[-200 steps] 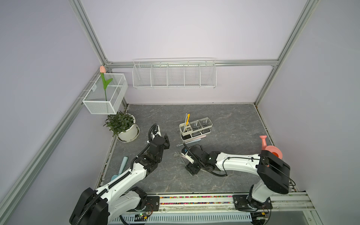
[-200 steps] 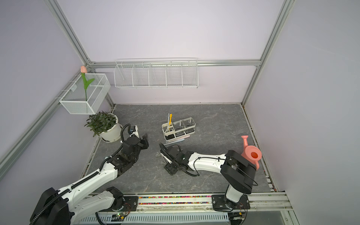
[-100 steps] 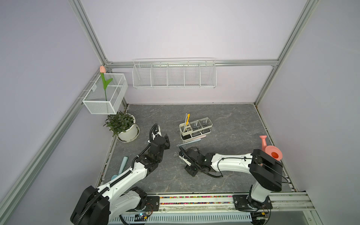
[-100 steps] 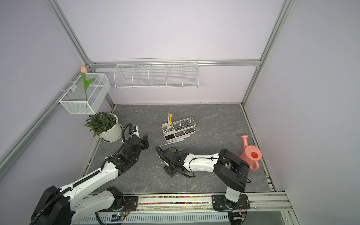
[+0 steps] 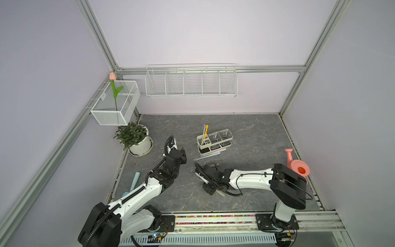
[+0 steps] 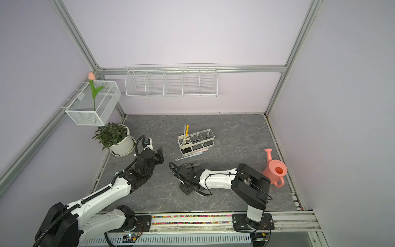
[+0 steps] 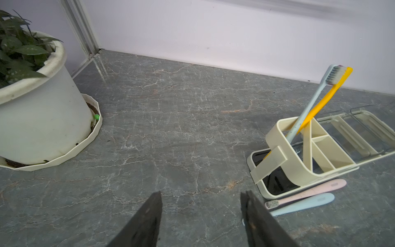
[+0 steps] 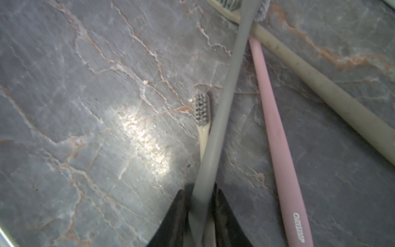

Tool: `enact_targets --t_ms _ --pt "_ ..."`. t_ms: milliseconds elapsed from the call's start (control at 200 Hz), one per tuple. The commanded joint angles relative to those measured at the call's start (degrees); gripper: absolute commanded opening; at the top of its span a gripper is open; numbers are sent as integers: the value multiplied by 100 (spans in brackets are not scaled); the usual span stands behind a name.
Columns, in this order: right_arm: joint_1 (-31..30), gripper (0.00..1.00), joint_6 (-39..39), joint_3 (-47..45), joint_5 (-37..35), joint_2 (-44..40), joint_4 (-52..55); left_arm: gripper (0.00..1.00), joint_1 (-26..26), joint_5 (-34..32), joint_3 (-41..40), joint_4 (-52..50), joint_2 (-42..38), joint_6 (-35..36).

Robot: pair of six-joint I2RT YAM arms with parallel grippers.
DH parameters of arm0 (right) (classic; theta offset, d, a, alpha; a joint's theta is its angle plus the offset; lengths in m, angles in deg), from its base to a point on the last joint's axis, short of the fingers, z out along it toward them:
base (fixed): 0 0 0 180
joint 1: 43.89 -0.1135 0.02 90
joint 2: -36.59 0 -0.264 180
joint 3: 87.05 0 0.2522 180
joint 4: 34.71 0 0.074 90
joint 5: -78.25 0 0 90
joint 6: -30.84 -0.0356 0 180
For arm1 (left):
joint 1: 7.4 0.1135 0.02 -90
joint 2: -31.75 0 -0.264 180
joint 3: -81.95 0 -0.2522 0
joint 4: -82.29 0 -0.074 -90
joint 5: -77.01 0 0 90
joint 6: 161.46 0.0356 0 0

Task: Place the toothbrush into the toothbrush holder
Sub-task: Pick up the toothbrush from the center of the board.

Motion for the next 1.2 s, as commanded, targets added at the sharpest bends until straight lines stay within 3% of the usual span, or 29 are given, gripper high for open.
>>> enact_targets --t_ms 0,340,550,1195 --pt "-35 26 -15 73 -96 3 40 63 43 -102 39 -29 26 -157" --pt "-34 25 -94 -32 -207 -206 -101 63 48 -80 55 -36 60 -196" --pt "-35 18 -136 -128 -307 -336 -198 63 48 -82 57 -48 60 -203" --pt "-37 19 -181 68 -254 41 90 63 48 -54 101 -73 130 -194"
